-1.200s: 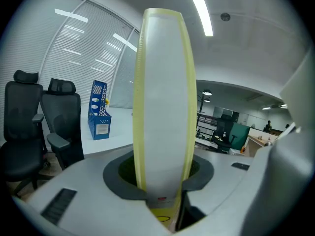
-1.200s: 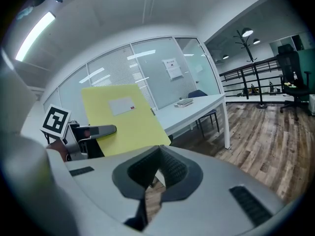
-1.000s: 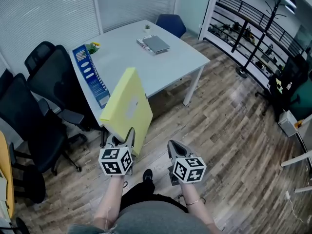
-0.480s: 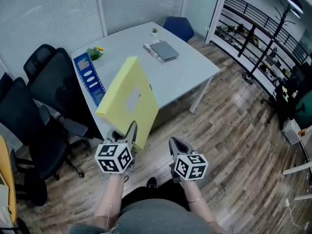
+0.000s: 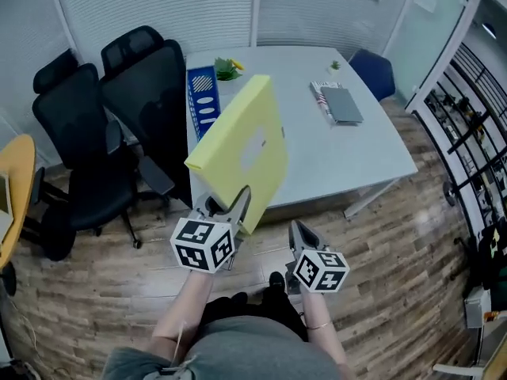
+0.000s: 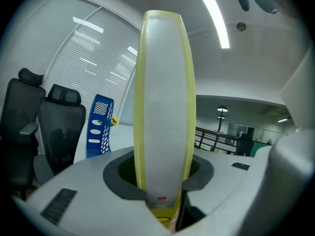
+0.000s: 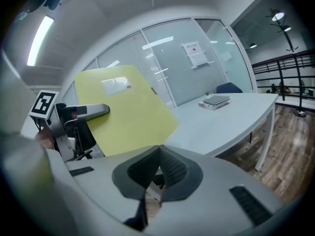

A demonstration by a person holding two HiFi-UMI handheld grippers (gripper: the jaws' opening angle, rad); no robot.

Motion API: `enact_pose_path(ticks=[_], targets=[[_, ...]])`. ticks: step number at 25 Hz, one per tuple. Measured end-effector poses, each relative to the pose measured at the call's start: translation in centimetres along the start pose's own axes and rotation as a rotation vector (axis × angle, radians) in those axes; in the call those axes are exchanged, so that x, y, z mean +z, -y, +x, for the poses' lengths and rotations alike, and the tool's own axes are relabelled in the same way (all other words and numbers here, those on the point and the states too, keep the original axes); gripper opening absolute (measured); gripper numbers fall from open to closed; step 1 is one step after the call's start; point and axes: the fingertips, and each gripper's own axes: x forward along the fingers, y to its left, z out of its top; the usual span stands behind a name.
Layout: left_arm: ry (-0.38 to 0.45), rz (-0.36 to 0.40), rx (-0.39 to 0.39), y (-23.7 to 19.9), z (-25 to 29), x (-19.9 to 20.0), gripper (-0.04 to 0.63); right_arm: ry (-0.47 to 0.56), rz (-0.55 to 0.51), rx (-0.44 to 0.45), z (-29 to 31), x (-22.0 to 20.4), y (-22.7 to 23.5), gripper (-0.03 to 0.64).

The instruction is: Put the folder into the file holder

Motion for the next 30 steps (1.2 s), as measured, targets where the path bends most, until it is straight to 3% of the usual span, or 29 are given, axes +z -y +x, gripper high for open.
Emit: enact_pose_path(ticks=[6, 14, 22, 30], targets=[[0.054, -0.03, 0.177, -1.7, 0.5, 1.6, 0.155, -0.088, -0.063, 0.171, 5.0, 2.3, 0.3, 0.008], [0.157, -0.013, 0.339, -1.8, -1.4, 4.7, 0.155, -0.159, -0.118, 0.348, 8.2, 3.7, -1.3, 0.008], [0.263, 0.04, 0.482, -1.2, -5.1, 8.2, 0.155, -0.211, -0.162, 0.473, 9.0, 3.3, -3.0, 0.008], [0.312, 0.092, 0.632, -1.5, -8.5, 10.4, 0.155, -0.245, -0.208, 0.546, 9.3, 2.7, -4.3, 0.008]])
